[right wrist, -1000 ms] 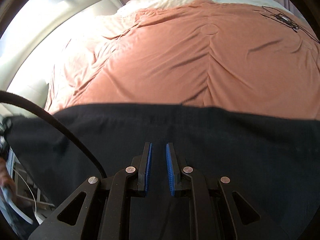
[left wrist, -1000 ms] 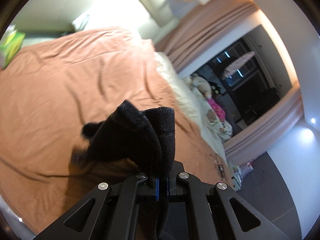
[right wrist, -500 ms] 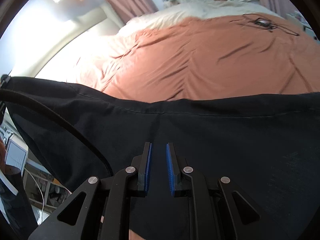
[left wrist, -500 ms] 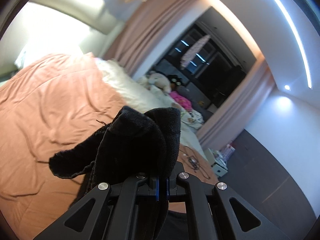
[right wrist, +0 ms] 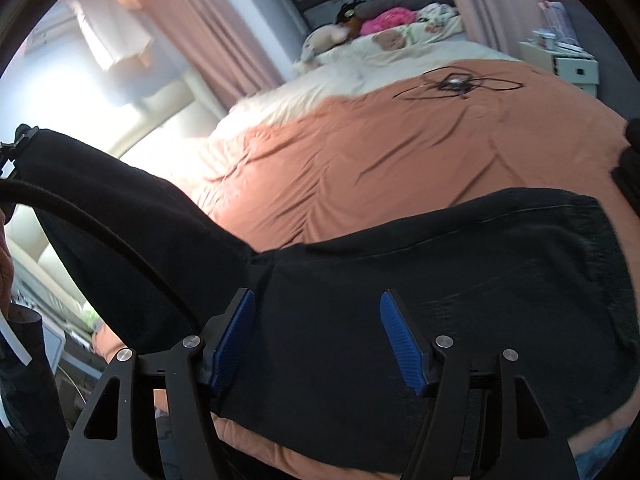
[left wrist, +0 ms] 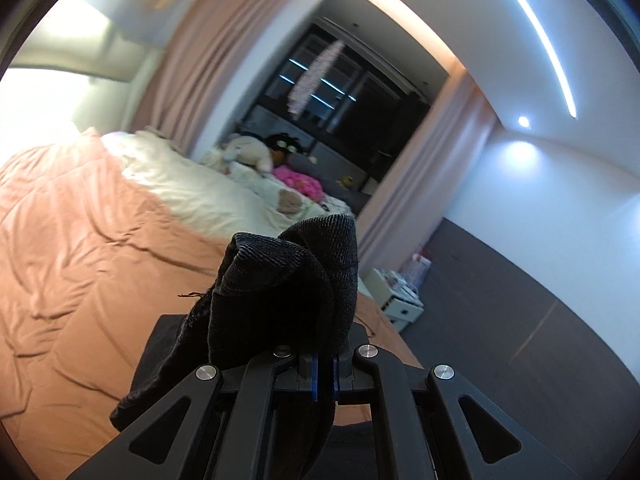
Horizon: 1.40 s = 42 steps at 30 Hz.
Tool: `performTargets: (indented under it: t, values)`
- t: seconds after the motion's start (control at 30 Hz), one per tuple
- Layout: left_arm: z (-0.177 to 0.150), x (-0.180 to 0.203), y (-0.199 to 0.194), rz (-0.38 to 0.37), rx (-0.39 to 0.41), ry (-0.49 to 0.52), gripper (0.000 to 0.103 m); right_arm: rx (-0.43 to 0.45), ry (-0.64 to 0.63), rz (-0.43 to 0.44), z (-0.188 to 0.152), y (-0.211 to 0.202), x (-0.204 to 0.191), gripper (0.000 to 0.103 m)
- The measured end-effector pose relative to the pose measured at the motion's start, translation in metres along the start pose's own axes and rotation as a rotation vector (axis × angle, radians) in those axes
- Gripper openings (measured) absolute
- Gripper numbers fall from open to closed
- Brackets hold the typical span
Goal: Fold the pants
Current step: 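Carry the cuff over the pants and open the left tool to lay it down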
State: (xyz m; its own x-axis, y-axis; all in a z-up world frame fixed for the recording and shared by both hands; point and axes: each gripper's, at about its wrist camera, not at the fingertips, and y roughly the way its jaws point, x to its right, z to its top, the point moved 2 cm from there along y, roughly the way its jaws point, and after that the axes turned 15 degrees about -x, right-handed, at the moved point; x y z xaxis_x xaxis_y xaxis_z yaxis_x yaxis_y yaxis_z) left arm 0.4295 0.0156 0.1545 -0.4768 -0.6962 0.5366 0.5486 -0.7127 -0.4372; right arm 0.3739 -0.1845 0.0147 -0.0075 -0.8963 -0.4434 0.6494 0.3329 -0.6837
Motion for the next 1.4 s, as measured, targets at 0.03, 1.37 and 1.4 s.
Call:
performTargets:
  t: [0.03, 1.37, 1.4]
  values:
    - [0.0, 0.01, 0.007, -0.006, -0.009, 0.013, 0.004, 0.012, 0.009, -0.004, -0.004, -0.007, 0.007, 0.064]
    - [-0.215, 0.225, 0.319, -0.145, -0.689, 0.292, 0.004, 0.099, 0.433, -0.129, -0.135, -0.127, 0.104, 0.064]
    - [-0.219, 0.226, 0.322, -0.145, -0.698, 0.296, 0.004, 0.097, 0.435, -0.131, -0.134, -0.128, 0.104, 0.064]
